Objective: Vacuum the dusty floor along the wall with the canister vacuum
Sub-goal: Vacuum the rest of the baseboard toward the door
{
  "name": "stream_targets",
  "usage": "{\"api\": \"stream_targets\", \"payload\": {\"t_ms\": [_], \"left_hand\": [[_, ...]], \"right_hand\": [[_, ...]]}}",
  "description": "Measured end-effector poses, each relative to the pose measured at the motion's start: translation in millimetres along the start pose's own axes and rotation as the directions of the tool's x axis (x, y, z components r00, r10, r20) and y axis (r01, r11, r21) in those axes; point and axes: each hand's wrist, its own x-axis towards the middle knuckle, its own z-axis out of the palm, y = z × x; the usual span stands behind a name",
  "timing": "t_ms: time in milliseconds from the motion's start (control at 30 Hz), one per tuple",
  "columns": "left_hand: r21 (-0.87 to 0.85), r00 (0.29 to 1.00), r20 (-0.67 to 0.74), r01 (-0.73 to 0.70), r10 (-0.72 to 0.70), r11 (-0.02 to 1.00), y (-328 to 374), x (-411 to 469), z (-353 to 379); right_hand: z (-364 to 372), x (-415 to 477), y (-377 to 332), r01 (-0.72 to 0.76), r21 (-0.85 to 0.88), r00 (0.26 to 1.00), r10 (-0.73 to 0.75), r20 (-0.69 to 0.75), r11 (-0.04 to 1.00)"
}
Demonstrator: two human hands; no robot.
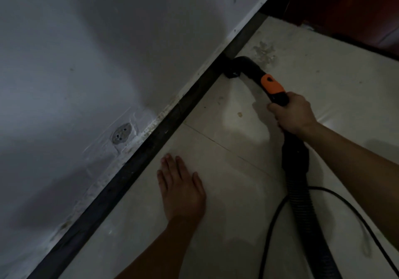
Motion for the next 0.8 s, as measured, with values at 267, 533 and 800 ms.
{"api": "stream_targets", "payload": {"t_ms": [267,533,800], "left_hand": [[0.009,1.0,0.012,-0.004,0.004,1.0,-2.7,0.9,2.1],[0.01,0.985,0.117,-0.132,0.13,0.991,-21.7,-2.2,-16.1],[-0.046,0.969,0.146,-0.193,0.198,0.98,-51.8,-12.5,-37.6]], "right_hand": [[-9.5,-73.8,12.8,0.11,-0.052,0.983,-0.101,0.152,0.993],[-4.5,-125.7,20.2,0.095,-0.024,0.979,-0.089,0.181,0.995],[21.6,-141.6,-16.3,0.111,-0.04,0.983,-0.103,0.155,0.993]]}}
